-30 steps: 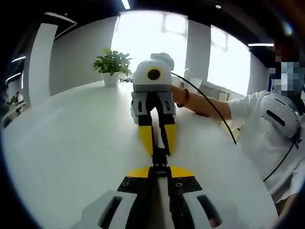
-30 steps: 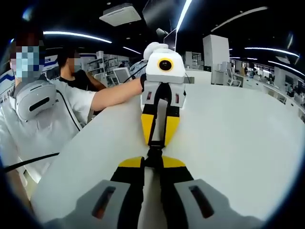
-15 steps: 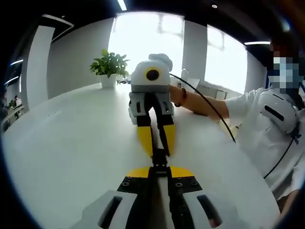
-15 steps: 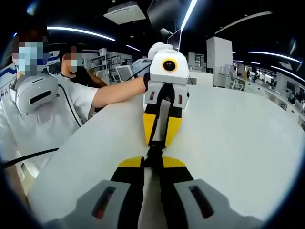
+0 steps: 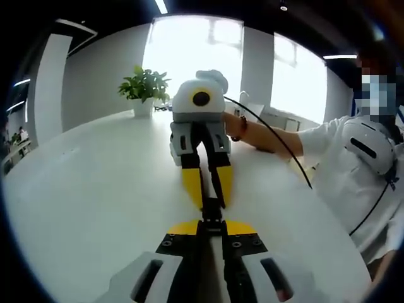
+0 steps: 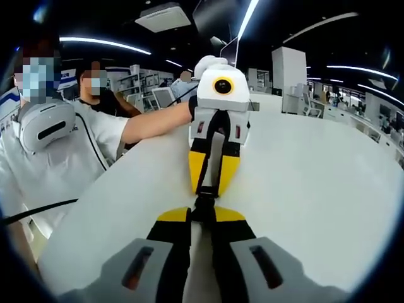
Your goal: Snap the two parts of the plastic buckle together until the buckle closes and remains connected.
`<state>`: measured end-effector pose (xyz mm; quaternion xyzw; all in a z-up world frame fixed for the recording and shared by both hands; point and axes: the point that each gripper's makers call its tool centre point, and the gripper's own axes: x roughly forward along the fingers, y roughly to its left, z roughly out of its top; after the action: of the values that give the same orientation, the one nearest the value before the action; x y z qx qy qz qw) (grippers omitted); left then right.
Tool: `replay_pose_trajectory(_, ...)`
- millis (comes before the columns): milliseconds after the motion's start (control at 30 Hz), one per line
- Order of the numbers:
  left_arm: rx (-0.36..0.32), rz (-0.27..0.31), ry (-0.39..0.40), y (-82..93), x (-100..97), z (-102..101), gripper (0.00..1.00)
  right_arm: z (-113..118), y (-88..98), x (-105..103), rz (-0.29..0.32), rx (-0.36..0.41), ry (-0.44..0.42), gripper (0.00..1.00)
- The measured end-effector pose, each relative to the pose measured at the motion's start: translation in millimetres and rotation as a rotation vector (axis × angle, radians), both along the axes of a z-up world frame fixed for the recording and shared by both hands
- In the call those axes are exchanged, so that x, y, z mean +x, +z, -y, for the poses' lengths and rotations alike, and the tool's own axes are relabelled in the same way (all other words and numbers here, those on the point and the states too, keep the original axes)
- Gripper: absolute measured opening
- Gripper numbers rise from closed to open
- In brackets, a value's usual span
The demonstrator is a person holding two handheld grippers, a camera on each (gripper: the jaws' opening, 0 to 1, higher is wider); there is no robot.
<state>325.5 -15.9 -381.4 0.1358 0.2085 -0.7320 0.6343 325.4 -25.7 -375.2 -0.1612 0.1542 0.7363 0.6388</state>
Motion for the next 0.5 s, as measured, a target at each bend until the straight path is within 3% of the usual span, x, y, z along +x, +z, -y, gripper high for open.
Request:
replay_pose_trajectory(200,0.01,-0.023,0.023,-0.1,2.8,-1.3,0.07,-1.8,0.2,0.7,0.022,-0.036,-0.006,0.09)
replay_pose_trajectory(500,0.017,-0.021,0.02,0.8,4.6,-0.7,0.07,-1.1,-0.2,-1.0,0.001,-0.029,-0.006,0.08)
